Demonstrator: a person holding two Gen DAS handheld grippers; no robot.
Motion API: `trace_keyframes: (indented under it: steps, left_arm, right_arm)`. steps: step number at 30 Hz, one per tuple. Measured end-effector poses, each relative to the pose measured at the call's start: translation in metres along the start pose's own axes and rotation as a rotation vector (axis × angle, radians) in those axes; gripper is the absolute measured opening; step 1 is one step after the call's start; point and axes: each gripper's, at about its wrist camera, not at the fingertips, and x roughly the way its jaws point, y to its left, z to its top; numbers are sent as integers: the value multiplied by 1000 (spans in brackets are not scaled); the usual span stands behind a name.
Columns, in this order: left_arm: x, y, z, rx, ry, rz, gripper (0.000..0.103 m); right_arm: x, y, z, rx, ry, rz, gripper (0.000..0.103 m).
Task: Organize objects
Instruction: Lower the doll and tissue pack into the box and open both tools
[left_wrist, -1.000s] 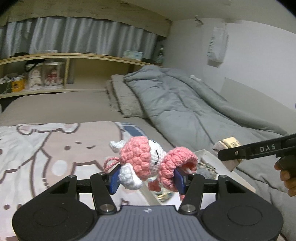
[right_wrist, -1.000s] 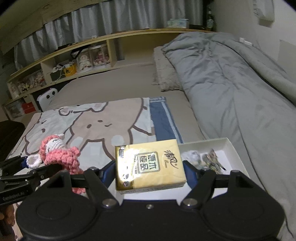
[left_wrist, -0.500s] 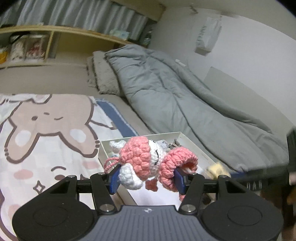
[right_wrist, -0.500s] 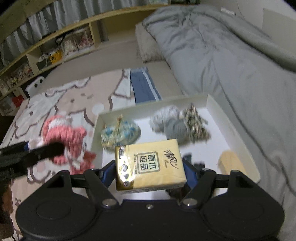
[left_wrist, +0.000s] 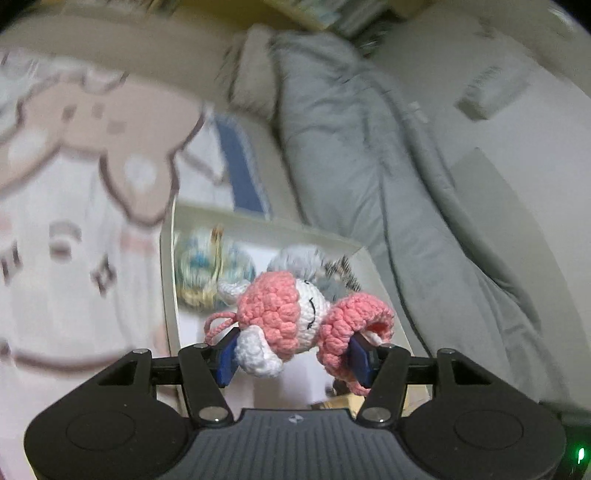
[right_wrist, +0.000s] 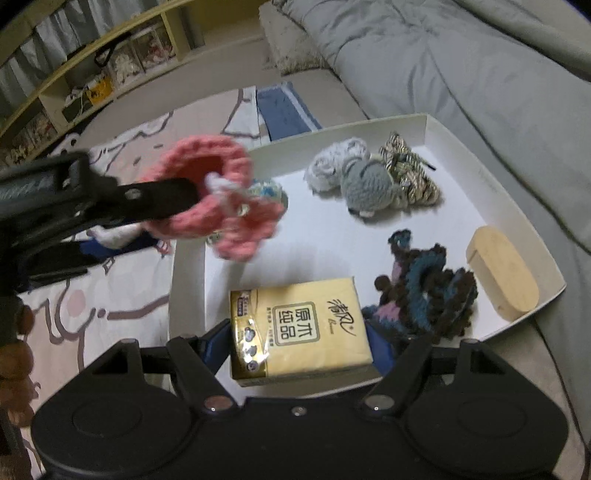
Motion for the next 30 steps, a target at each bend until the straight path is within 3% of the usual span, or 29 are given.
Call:
trace_keyframes:
  steps: [5, 7, 10, 13, 17, 30]
  left_arm:
    - [12, 10, -3, -117, 46, 43, 66]
    - [12, 9, -1, -133, 39, 62, 81]
    - [8, 9, 2, -129, 25, 69, 92]
    - [3, 7, 6, -85, 15, 63, 94]
    - [-5, 5, 7, -43, 10, 78, 94]
    - [-24, -2, 9, 30, -9, 111, 94]
  right_arm:
    - [5, 2, -1, -13, 25, 10, 76]
    - [7, 3, -2, -21, 34, 10, 76]
    - [9, 7, -2, -40, 40, 17, 76]
    - [11, 9, -2, -47, 47, 28, 77]
    - [9, 11, -2, -46, 47, 27, 91]
    - [-14, 6, 3, -24, 12, 13, 92]
